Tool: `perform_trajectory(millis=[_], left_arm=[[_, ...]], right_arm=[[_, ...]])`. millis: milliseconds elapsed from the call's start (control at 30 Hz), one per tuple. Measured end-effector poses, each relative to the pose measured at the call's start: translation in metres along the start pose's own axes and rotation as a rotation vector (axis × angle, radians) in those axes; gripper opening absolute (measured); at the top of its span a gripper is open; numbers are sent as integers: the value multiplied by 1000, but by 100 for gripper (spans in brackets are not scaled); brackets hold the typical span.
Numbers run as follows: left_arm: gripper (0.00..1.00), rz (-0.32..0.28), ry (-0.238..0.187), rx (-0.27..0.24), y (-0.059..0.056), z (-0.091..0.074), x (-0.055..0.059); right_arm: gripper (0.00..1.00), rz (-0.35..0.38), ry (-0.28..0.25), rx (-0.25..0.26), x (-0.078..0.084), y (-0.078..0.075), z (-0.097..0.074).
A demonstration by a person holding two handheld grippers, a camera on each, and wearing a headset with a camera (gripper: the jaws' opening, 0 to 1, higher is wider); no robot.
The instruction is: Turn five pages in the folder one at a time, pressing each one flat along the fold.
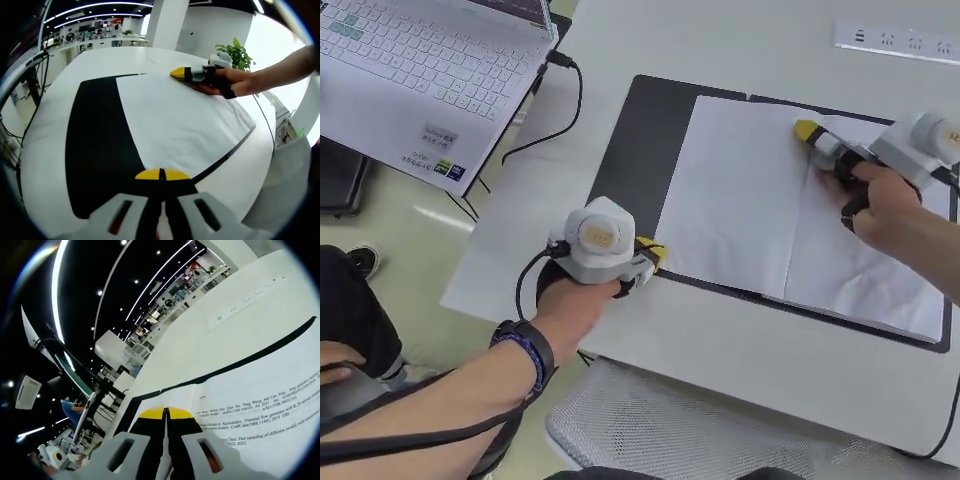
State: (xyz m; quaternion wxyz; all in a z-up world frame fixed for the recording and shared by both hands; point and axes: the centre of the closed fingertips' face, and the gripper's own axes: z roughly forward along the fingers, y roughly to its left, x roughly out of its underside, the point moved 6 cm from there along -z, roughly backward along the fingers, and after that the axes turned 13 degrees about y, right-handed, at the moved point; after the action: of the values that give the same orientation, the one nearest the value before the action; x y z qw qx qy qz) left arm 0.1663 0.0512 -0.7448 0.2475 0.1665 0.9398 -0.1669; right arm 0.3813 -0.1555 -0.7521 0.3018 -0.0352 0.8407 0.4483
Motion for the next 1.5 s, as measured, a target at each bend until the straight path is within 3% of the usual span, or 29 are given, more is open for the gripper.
perform_trajectory(millis=[133, 233, 500, 633, 933, 1100, 1267, 1500], left_arm=[[0, -1, -1, 1, -1, -1, 0], [0, 1, -1, 3, -1, -1, 0], [0, 5, -3, 6, -7, -8, -1], [0, 5, -6, 6, -9, -11, -1], [0, 4, -14, 7, -12, -14, -1], [0, -1, -20, 6, -10, -12, 0], [0, -7, -27, 6, -7, -8, 1], [0, -1, -29, 7, 0, 0, 3]], right_arm=[[0, -16, 16, -14, 13, 16, -8], [0, -47, 34, -7, 14, 8, -5], [0, -75, 24, 13, 33, 35, -20], [0, -68, 12, 21, 36, 35, -25], [0, -54, 29, -10, 60, 42, -39], [0, -50, 29, -21, 71, 45, -50], [0, -70, 73, -40, 91, 50, -58], [0, -59, 75, -44, 107, 56, -67]])
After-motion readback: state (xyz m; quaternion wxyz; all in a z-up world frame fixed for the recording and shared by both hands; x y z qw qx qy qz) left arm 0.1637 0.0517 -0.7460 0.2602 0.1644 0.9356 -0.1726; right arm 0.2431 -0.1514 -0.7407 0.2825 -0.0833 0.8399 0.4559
